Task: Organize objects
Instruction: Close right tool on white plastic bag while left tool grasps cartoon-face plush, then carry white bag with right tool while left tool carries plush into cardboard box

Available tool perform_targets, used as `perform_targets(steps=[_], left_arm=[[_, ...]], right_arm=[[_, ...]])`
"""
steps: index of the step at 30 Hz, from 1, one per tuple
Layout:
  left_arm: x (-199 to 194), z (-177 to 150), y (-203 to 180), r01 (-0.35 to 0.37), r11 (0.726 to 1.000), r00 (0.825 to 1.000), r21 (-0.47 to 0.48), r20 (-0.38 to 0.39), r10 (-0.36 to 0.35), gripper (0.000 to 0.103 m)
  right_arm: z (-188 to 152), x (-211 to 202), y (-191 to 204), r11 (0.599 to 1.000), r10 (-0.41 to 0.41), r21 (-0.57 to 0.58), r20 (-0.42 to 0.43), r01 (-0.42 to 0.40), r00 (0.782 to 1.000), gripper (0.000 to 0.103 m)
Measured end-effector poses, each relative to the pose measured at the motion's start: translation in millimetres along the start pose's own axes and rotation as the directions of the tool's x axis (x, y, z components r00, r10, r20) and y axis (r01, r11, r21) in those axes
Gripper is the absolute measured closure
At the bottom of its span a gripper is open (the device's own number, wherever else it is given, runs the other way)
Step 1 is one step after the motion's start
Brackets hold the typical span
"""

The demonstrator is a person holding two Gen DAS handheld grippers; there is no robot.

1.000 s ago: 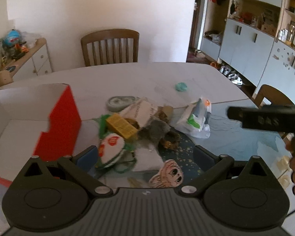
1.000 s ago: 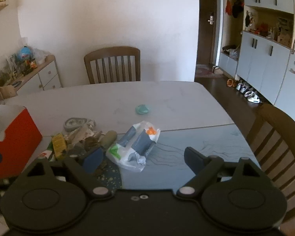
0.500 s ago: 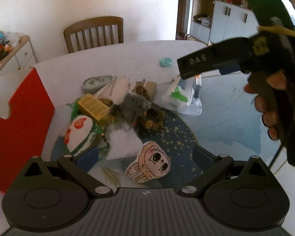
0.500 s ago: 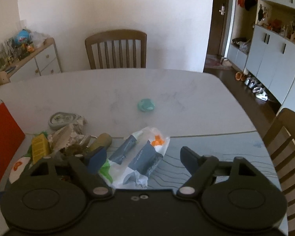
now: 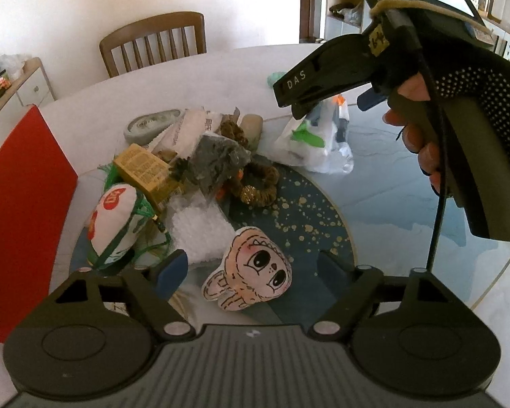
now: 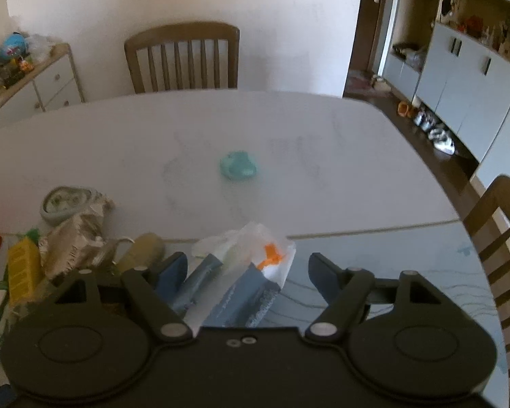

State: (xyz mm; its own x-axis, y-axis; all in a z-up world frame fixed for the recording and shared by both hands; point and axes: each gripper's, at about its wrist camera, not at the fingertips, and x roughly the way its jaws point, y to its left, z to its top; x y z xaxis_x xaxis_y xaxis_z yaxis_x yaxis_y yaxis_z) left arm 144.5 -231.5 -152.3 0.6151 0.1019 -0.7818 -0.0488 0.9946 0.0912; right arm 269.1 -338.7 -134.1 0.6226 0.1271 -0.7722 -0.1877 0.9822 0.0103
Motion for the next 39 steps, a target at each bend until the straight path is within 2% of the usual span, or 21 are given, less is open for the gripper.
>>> perform_targets(steps=[2, 3, 7, 8, 9, 11, 17, 24, 30, 39], left_arm=[[3, 0, 0, 0.004, 1.000, 1.000, -0.007, -0.013, -0.005, 0.033], [4, 0, 0, 0.004, 1.000, 1.000, -0.010, -0.019, -0.004, 0.035], [7, 0, 1, -0.003, 1.000, 1.000, -0.016, -0.030, 0.003, 0.040], [8, 1, 1, -0.003, 1.000, 0.999, -0.016, -0.034, 0.003, 0.045], [9, 1, 1, -0.003, 1.000, 0.999, -0.018, -0.039, 0.002, 0.046], [9, 1, 2, -0.003, 1.000, 0.999, -0.022, -0.040, 0.002, 0.046], [8, 1, 4, -0.005, 0.999, 0.999, -0.042, -0.048, 0.003, 0.049], [-3, 3, 10, -0.009, 0.997, 0.999, -0.083, -0.036, 0.006, 0.050], [-28, 11, 23, 0.000, 0.991, 1.000, -0.135, -0.003, 0.000, 0.050], [-77, 16, 63, 0.037, 0.977, 0.998, -0.209, 0.059, -0.025, 0.050]], right_arm=[[-3, 3, -2, 1.000, 0.007, 0.005, -0.020, -0.007, 1.000, 0.030], [-4, 4, -2, 1.000, 0.010, 0.003, -0.029, -0.010, 1.000, 0.036], [-12, 4, -6, 1.000, 0.023, 0.002, -0.045, -0.023, 0.999, 0.047], [-13, 3, -7, 1.000, 0.030, 0.006, -0.044, -0.030, 0.999, 0.049], [-13, 1, -8, 0.999, 0.034, 0.008, -0.043, -0.033, 0.999, 0.051], [-16, -2, -11, 0.999, 0.045, 0.012, -0.046, -0.044, 0.998, 0.066], [-30, -18, -18, 0.998, 0.059, 0.019, -0.037, -0.059, 0.998, 0.078], [-38, -46, -22, 0.997, 0.076, 0.006, -0.002, -0.076, 0.997, 0.082], [-39, -82, -25, 0.993, 0.115, 0.018, 0.026, -0.116, 0.993, 0.082], [-38, -137, -2, 0.986, 0.170, -0.008, 0.072, -0.169, 0.983, 0.082]])
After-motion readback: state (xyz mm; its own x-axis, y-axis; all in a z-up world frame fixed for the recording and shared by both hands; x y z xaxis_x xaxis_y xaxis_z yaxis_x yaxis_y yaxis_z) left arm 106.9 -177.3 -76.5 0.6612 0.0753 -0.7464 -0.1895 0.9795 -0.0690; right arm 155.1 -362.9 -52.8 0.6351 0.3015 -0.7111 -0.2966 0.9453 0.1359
